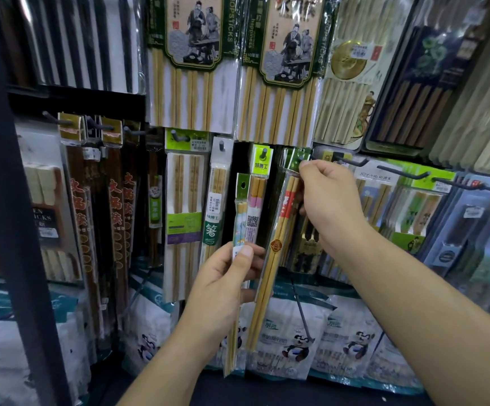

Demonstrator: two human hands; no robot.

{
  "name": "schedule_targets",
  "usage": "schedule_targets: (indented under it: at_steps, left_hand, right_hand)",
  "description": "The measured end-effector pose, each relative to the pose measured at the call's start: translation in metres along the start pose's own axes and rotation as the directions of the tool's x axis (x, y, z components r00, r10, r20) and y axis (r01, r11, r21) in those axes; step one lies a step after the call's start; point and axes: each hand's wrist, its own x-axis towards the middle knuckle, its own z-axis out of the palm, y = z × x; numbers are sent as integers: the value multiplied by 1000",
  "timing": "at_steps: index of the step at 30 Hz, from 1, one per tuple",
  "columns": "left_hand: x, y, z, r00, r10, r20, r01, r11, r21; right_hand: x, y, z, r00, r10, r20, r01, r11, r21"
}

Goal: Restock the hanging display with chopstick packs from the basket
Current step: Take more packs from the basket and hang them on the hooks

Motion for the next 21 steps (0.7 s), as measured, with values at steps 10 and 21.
schedule_targets:
  at_steps: [10,21]
  left_hand:
    - [1,-1,-5,999,50,-19,-47,991,122]
    - [-4,-2,-8,999,-6,39,-1,983,185]
  right_hand:
    - [8,20,7,999,-26,-46,22,997,-81]
    - [8,35,5,996,-21,-92,18,999,-32]
